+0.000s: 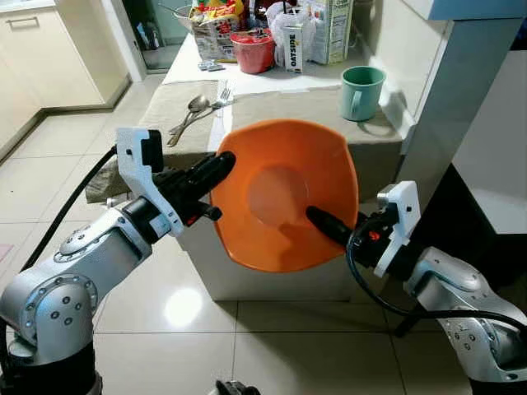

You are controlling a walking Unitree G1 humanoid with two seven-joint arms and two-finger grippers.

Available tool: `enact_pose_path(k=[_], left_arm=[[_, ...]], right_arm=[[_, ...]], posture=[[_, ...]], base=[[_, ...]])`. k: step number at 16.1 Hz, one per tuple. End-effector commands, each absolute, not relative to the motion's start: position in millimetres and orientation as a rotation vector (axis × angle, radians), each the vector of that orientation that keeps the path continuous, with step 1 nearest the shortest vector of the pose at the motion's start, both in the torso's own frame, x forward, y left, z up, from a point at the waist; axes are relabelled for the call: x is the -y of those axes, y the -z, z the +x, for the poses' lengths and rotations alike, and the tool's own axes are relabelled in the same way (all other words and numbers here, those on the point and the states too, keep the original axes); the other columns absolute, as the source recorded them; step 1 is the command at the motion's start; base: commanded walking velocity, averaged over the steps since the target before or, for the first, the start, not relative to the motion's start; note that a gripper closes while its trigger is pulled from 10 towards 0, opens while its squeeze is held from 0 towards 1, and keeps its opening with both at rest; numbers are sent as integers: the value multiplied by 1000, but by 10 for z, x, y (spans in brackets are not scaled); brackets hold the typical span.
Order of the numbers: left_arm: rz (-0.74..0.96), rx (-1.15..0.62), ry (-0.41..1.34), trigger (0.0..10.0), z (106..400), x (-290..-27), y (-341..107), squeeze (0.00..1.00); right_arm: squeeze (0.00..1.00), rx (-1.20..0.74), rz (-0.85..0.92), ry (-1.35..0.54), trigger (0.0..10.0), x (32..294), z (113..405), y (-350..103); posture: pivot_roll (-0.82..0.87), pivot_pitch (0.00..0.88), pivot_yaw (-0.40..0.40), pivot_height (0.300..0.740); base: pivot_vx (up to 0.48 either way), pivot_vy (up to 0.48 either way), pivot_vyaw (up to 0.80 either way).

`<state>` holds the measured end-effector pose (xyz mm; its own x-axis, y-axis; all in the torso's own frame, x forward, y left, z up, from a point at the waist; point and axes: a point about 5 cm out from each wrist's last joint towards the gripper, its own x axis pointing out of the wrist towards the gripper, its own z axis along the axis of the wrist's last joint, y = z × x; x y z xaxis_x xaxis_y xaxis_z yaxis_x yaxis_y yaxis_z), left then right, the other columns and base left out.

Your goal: Setting the table

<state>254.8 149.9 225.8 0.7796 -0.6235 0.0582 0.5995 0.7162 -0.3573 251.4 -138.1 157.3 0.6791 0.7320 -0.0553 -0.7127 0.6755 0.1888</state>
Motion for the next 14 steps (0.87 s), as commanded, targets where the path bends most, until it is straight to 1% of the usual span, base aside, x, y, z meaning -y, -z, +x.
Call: enact_pose_path(k=[1,5,6,7,12,14], left_arm=[[-358,-88,694,10000,2587,-1413,-2236,0],[-305,-117,658,10000,2579,-1443,-2142,0],[-297,-119,653,10000,2580,-1432,-2125,718],[-288,-119,647,10000,2583,-1426,-2111,1000],[-260,-132,633,10000,2590,-1464,-2069,1000],[-232,-139,621,10000,2591,-1525,-2041,1000]], right_arm=[[0,-115,128,-961,0,1143,2418,-1590],[0,-119,126,-963,0,1131,2393,-1566],[0,-121,123,-964,0,1127,2391,-1550],[0,-123,122,-965,0,1125,2388,-1540],[0,-125,121,-963,0,1120,2388,-1533],[0,-127,122,-963,0,1117,2378,-1517]], posture=[[-169,11,122,740],[-167,7,125,740],[-166,5,124,740],[-165,6,124,740],[-164,7,122,740],[-162,9,123,740]], base=[[0,0,0],[0,0,0],[0,0,0],[0,0,0],[0,0,0],[0,0,0]])
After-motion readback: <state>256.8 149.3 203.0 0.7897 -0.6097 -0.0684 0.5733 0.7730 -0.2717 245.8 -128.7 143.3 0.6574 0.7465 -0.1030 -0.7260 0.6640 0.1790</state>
